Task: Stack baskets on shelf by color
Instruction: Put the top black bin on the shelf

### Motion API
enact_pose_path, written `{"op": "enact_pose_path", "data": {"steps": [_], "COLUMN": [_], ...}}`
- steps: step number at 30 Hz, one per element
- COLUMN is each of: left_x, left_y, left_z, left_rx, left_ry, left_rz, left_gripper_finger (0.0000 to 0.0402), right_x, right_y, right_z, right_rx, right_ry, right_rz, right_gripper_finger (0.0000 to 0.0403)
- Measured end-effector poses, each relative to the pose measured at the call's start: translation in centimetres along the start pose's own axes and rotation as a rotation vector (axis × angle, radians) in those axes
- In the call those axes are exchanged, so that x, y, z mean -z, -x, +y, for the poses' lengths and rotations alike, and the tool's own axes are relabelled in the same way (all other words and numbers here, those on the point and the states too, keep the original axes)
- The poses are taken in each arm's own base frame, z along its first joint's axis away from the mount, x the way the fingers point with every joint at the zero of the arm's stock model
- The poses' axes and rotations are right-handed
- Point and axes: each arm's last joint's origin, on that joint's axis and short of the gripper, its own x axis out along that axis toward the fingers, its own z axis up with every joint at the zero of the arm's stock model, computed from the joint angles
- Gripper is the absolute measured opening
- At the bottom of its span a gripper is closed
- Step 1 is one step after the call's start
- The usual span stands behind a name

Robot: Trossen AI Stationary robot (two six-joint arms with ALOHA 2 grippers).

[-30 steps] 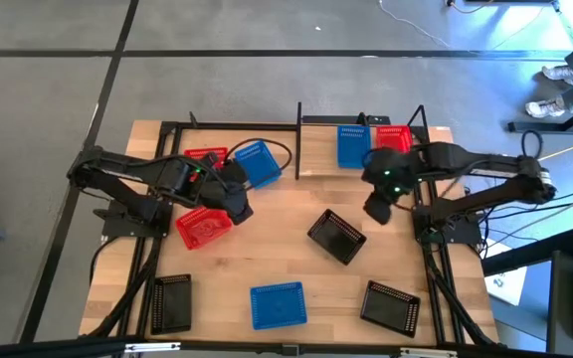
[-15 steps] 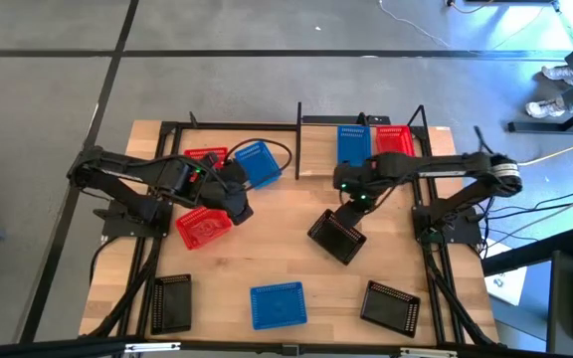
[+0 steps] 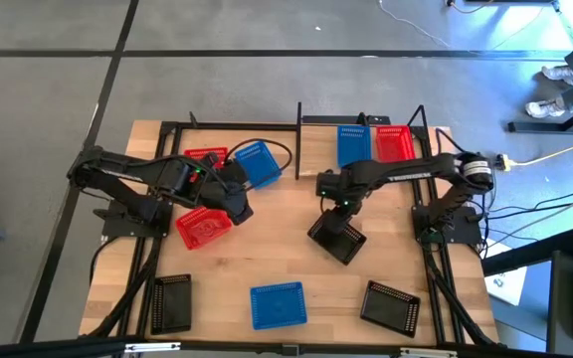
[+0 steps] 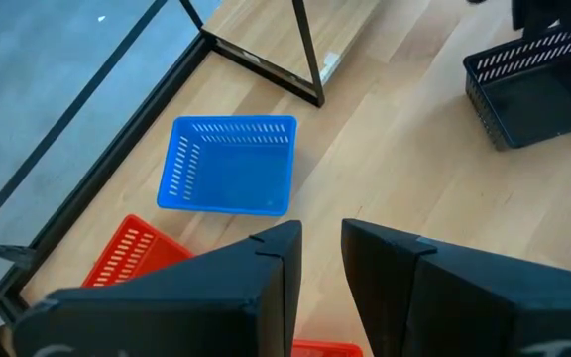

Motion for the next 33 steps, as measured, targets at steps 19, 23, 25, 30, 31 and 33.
{"op": "enact_pose_path", "data": {"steps": [19, 23, 25, 30, 31, 33], "left_x": [0.1, 0.1, 0.1, 0.2, 0.2, 0.2], "left_y": [0.0, 0.0, 0.0, 0.1, 0.2, 0.2], "left_z": [-0.1, -0.1, -0.1, -0.2, -0.3, -0.4], "left_rx": [0.033, 0.033, 0.035, 0.038, 0.041, 0.046], "left_ry": [-0.006, -0.025, -0.036, -0.074, -0.090, -0.120], "left_rz": [0.025, 0.025, 0.024, 0.022, 0.021, 0.017], "left_gripper_finger": [0.0067, 0.0067, 0.0067, 0.0067, 0.0067, 0.0067], "right_x": [-1.9, -2.1, -2.2, -2.6, -2.6, -2.8], "right_y": [-3.6, -2.7, -1.7, 2.2, 3.1, 5.1], "right_z": [0.2, 0.2, 0.3, 0.9, 0.9, 0.8], "right_rx": [0.069, 0.051, 0.037, 0.041, 0.050, 0.079], "right_ry": [0.118, 0.104, 0.076, 0.049, 0.037, 0.015], "right_rz": [-0.004, -0.014, -0.023, -0.101, -0.121, -0.169], "right_gripper_finger": [0.0053, 0.0011, 0.0011, 0.0006, 0.0006, 0.0004]}}
